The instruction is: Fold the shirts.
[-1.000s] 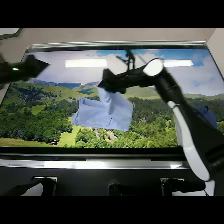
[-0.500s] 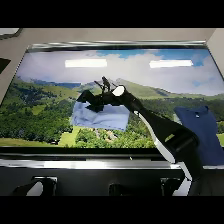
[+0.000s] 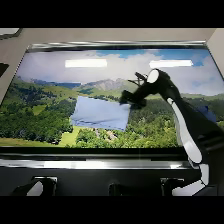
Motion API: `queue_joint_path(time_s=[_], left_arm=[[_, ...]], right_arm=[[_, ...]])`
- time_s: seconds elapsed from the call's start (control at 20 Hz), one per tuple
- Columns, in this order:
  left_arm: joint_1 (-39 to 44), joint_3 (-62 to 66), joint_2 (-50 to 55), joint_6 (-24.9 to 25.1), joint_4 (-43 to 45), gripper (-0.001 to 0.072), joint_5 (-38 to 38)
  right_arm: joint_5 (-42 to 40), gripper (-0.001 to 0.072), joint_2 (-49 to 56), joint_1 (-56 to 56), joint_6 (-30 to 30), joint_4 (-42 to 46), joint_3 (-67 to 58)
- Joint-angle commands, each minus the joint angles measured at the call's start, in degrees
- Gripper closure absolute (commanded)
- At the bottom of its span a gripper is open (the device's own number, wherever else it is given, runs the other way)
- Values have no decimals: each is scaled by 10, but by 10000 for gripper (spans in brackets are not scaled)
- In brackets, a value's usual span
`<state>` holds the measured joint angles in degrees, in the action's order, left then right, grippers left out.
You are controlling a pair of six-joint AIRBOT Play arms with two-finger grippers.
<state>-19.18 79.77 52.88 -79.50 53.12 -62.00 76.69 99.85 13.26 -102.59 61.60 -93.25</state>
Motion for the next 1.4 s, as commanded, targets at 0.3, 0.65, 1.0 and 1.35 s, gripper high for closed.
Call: queue_joint_path(time_s=[0.3,0.65,1.0,1.35], left_arm=[[0,-12,-1,0,9,671,-2],[0,-12,-1,1,10,670,0],[0,-12,-1,3,10,670,1],[0,-12,-1,3,9,670,0]], right_arm=[[-146,285,46,-6,24,-149,151],[-116,666,-29,-58,115,-169,111],[-25,666,-213,-299,31,4,50],[59,666,-297,-522,7,6,50]])
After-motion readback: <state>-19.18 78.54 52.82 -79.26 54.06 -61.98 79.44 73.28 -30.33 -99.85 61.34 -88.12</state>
